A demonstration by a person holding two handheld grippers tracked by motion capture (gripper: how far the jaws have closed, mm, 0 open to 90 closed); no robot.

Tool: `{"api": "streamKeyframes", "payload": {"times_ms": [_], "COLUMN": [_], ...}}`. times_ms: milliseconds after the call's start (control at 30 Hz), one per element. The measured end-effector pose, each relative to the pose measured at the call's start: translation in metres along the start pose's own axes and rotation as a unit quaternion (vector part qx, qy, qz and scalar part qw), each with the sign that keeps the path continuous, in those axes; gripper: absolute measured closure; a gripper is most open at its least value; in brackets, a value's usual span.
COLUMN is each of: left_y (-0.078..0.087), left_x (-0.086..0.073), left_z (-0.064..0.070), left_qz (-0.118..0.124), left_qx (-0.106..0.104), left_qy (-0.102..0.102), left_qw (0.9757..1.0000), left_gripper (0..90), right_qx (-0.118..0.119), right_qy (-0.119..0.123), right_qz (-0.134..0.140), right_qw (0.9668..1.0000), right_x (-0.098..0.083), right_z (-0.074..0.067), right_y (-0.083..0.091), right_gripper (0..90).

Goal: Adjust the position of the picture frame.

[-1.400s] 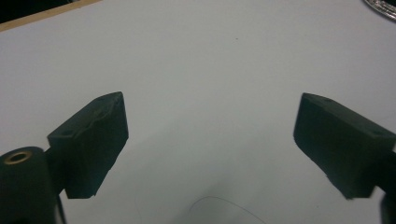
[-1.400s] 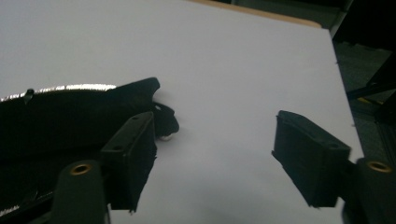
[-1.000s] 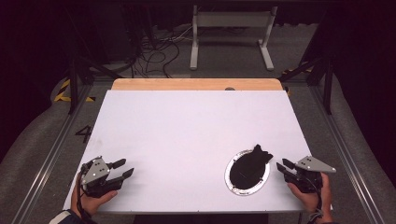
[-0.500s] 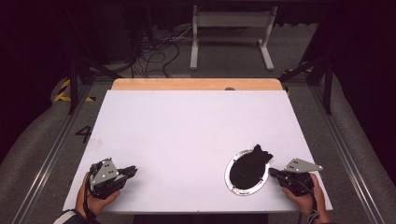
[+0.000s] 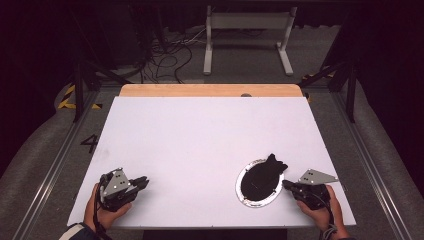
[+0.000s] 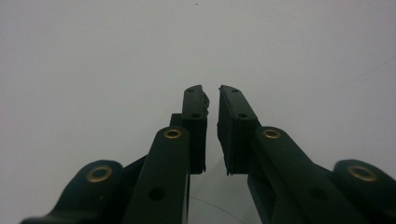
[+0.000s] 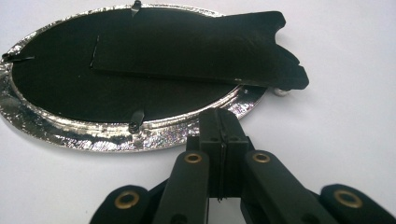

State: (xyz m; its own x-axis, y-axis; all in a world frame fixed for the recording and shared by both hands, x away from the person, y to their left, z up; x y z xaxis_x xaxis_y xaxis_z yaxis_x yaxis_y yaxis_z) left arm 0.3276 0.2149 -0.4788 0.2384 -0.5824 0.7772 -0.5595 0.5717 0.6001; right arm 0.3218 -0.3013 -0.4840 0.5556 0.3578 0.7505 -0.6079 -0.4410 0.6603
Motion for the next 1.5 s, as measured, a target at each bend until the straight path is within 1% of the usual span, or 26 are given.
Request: {"api": "streamKeyframes", "payload": {"times_ms": [133, 200, 233, 267, 300, 433, 500, 633, 767, 800, 833, 900, 933, 1000, 1033, 1067, 1100, 1133, 1167, 1267, 1300, 1333, 1367, 1433, 1467, 1500], "left_y": [-0.005, -0.007, -0.008, -0.009, -0.010, -0.011, -0.013, -0.017, -0.022, -0.024, -0.026, -0.030, -0.033, -0.038, -0.041, -0.045, -0.045, -0.050, -0.054, -0.068, -0.072, -0.077, -0.080, -0.080, -0.090, -0.093], "left_x": [0.001, 0.003, 0.003, 0.004, 0.005, 0.006, 0.007, 0.009, 0.013, 0.015, 0.017, 0.020, 0.023, 0.029, 0.032, 0.037, 0.037, 0.043, 0.047, 0.060, 0.064, 0.069, 0.072, 0.072, 0.081, 0.084], "left_z": [0.002, 0.003, 0.004, 0.005, 0.005, 0.007, 0.007, 0.009, 0.012, 0.012, 0.014, 0.017, 0.019, 0.024, 0.026, 0.030, 0.030, 0.034, 0.038, 0.051, 0.055, 0.059, 0.061, 0.061, 0.067, 0.068], "left_qz": [-0.005, -0.007, -0.009, -0.008, -0.007, -0.008, -0.008, -0.011, -0.015, -0.015, -0.015, -0.015, -0.015, -0.015, -0.014, -0.013, -0.013, -0.010, -0.011, -0.013, -0.012, -0.015, -0.016, -0.016, -0.014, -0.015], "left_qx": [-0.008, -0.010, -0.011, -0.014, -0.016, -0.021, -0.023, -0.033, -0.039, -0.041, -0.045, -0.049, -0.053, -0.062, -0.066, -0.073, -0.073, -0.079, -0.084, -0.104, -0.110, -0.115, -0.116, -0.116, -0.126, -0.129], "left_qy": [-0.005, -0.004, -0.007, -0.004, -0.009, -0.008, -0.012, -0.011, -0.017, -0.021, -0.018, -0.024, -0.027, -0.033, -0.035, -0.036, -0.036, -0.041, -0.046, -0.069, -0.072, -0.082, -0.088, -0.088, -0.090, -0.097], "left_qw": [0.9999, 0.9999, 0.9999, 0.9999, 0.9998, 0.9997, 0.9996, 0.9993, 0.9990, 0.9988, 0.9987, 0.9984, 0.9981, 0.9974, 0.9971, 0.9966, 0.9966, 0.9960, 0.9954, 0.9922, 0.9913, 0.9899, 0.9892, 0.9892, 0.9878, 0.9867], "left_gripper": [81.6, 82.9, 83.8, 84.6, 84.6, 84.6, 84.8, 86.5, 86.1, 85.7, 85.6, 85.4, 85.5, 85.6, 85.8, 85.9, 86.0, 86.2, 86.2, 86.8, 86.9, 86.9, 86.9, 86.9, 86.9, 87.1], "right_qx": [0.001, 0.004, 0.004, 0.003, 0.003, 0.005, 0.006, 0.005, 0.007, 0.006, 0.004, 0.004, 0.006, 0.012, 0.014, 0.016, 0.016, 0.017, 0.017, 0.017, 0.018, 0.019, 0.016, 0.015, 0.015, 0.012], "right_qy": [0.004, 0.006, 0.007, 0.010, 0.011, 0.015, 0.016, 0.020, 0.017, 0.018, 0.020, 0.024, 0.022, 0.006, 0.006, 0.005, 0.005, 0.011, 0.011, 0.014, 0.016, 0.016, 0.022, 0.024, 0.024, 0.028], "right_qz": [0.000, 0.001, 0.001, 0.000, 0.000, -0.001, -0.001, -0.002, 0.002, 0.002, 0.001, 0.000, 0.000, 0.000, -0.001, -0.001, -0.001, -0.004, -0.004, -0.007, -0.008, -0.009, -0.010, -0.010, -0.010, -0.012], "right_qw": [1.0000, 1.0000, 1.0000, 0.9999, 0.9999, 0.9999, 0.9999, 0.9998, 0.9998, 0.9998, 0.9998, 0.9997, 0.9997, 0.9999, 0.9999, 0.9999, 0.9999, 0.9998, 0.9998, 0.9997, 0.9997, 0.9997, 0.9996, 0.9995, 0.9995, 0.9995], "right_x": [0.003, 0.004, 0.004, 0.005, 0.006, 0.008, 0.010, 0.012, 0.015, 0.016, 0.017, 0.019, 0.020, 0.023, 0.024, 0.025, 0.025, 0.029, 0.029, 0.032, 0.034, 0.036, 0.038, 0.039, 0.039, 0.042], "right_z": [-0.004, -0.005, -0.006, -0.007, -0.009, -0.011, -0.012, -0.017, -0.020, -0.022, -0.024, -0.027, -0.028, -0.029, -0.030, -0.031, -0.031, -0.033, -0.033, -0.035, -0.036, -0.037, -0.038, -0.039, -0.039, -0.042], "right_y": [-0.003, -0.005, -0.006, -0.007, -0.008, -0.011, -0.012, -0.016, -0.020, -0.022, -0.023, -0.026, -0.027, -0.030, -0.031, -0.032, -0.032, -0.036, -0.036, -0.040, -0.042, -0.043, -0.045, -0.047, -0.047, -0.050], "right_gripper": [90.0, 90.0, 90.0, 90.0, 90.0, 90.0, 90.0, 90.0, 90.0, 90.0, 90.0, 90.0, 90.0, 90.0, 90.0, 90.0, 90.0, 90.0, 90.0, 90.0, 90.0, 90.0, 90.0, 90.0, 90.0, 90.0]}}
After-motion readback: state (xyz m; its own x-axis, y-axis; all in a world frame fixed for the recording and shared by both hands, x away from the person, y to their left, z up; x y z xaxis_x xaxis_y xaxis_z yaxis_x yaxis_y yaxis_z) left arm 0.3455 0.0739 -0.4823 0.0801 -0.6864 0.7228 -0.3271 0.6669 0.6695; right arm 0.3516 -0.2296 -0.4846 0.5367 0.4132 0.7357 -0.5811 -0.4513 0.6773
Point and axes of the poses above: each handheld gripper's, and its own axes: y roughly backward along the jaws, x roughly out of its top, z roughly to its right, the point moved 4 cm from there along -y, roughly forward along the jaws, and after that the axes turned 7 degrees about -y, right-handed, at the moved point
